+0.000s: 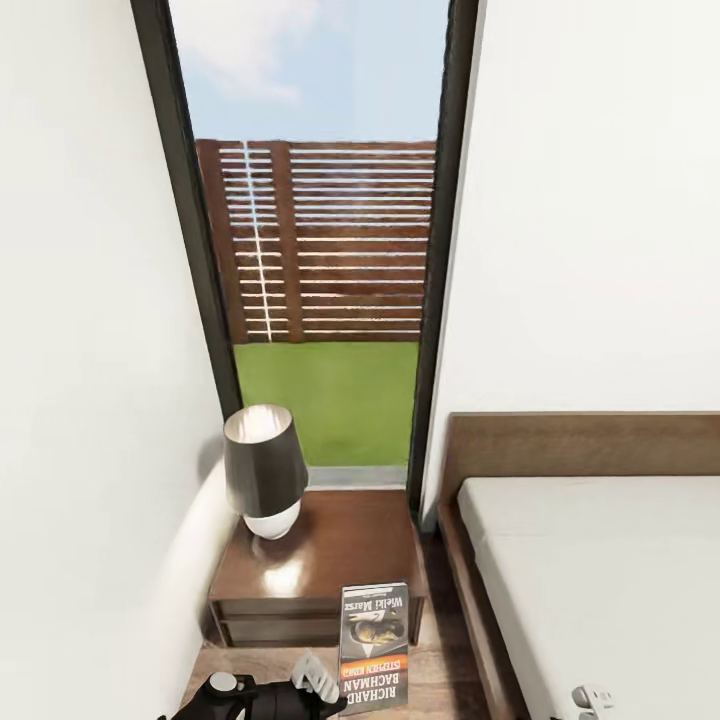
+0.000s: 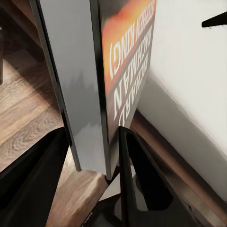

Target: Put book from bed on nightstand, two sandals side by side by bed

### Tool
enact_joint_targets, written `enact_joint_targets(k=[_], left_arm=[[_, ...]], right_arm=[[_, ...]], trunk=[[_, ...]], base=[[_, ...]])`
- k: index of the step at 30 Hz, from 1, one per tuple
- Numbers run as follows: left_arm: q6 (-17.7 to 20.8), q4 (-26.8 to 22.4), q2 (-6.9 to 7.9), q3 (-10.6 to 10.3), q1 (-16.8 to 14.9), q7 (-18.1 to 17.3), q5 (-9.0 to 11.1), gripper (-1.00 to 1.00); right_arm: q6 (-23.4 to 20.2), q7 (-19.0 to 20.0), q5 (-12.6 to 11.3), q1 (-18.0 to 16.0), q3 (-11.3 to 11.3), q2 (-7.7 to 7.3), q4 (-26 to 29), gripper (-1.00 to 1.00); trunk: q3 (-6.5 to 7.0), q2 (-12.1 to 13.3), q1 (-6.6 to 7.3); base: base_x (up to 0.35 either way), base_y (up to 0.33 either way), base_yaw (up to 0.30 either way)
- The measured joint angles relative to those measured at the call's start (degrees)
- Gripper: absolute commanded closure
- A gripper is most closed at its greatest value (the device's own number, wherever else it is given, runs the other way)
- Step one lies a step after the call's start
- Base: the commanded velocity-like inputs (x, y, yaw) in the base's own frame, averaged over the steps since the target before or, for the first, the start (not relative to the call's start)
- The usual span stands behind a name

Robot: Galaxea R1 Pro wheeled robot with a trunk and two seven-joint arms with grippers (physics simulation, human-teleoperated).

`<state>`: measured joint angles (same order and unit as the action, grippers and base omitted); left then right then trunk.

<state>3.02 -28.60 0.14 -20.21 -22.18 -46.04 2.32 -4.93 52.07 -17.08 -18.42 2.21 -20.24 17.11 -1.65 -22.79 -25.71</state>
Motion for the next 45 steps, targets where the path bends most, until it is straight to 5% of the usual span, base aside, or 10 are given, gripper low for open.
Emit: enact_joint_targets(k=[45], left_arm=[[0.0,-0.02,-0.05,0.02,0.0,0.0,0.13,1.0]], right_arm=[[0.0,0.17,0.0,0.0,0.01,-0.02,0.0,-1.0]], trunk=[[0.01,0.01,-0.03]], base=[[0.281,0.0,0.0]])
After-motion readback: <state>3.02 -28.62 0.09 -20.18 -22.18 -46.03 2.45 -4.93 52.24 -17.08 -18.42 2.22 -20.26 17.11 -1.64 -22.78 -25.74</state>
